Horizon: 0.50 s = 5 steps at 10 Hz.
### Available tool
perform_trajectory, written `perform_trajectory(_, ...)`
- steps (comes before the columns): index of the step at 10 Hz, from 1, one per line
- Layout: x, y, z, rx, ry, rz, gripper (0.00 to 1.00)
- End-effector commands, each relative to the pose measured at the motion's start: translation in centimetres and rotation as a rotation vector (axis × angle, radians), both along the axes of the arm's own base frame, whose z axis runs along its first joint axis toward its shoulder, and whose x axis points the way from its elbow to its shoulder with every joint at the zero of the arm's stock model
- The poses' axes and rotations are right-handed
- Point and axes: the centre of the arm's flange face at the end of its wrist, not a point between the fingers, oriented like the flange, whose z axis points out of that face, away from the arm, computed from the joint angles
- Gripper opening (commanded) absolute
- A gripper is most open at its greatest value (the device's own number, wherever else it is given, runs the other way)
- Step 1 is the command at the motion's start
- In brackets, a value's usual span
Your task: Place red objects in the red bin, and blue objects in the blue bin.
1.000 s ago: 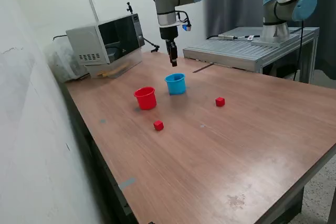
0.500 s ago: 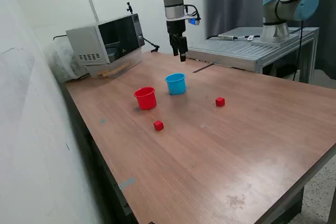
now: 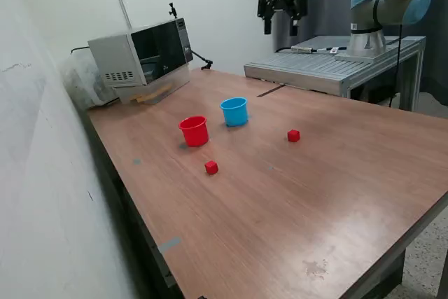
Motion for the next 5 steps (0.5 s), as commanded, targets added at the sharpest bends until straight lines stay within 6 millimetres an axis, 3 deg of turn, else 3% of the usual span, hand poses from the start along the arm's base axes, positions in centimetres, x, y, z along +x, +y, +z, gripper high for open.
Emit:
perform_trajectory(1,3.8,-6.0,2.4,-0.001,0.004,0.14,1.0)
perform_trajectory(3,4.2,-7.8,2.1,-0.008,0.003,0.191,1.0)
perform_trajectory(4,3.5,-8.1,0.4,-0.022,-0.026,0.194,1.0)
perform_trajectory(5,2.2,-8.3,-2.6,-0.026,-0.075,0.192,1.0)
